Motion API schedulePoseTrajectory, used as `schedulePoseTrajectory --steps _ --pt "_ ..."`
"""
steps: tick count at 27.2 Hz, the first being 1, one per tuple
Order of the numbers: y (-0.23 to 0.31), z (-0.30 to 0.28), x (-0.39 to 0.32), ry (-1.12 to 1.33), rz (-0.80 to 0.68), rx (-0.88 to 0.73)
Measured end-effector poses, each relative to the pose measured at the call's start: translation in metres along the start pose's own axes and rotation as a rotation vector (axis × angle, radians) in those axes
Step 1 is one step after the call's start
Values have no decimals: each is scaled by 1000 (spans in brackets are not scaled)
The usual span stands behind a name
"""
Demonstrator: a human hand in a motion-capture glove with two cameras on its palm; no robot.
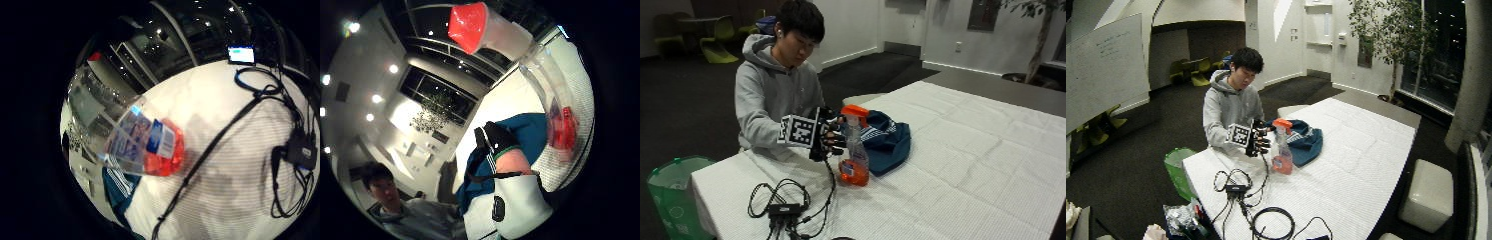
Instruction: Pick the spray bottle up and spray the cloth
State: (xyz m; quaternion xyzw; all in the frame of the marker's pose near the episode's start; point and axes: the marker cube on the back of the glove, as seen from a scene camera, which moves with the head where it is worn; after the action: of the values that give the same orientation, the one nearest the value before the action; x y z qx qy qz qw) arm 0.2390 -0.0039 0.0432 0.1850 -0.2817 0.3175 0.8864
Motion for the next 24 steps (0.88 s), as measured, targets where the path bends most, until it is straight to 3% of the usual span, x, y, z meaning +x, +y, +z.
schedulePoseTrajectory --steps 14,24 --pt "-37 31 -30 -319 297 45" --pt "-63 48 -38 -103 213 -66"
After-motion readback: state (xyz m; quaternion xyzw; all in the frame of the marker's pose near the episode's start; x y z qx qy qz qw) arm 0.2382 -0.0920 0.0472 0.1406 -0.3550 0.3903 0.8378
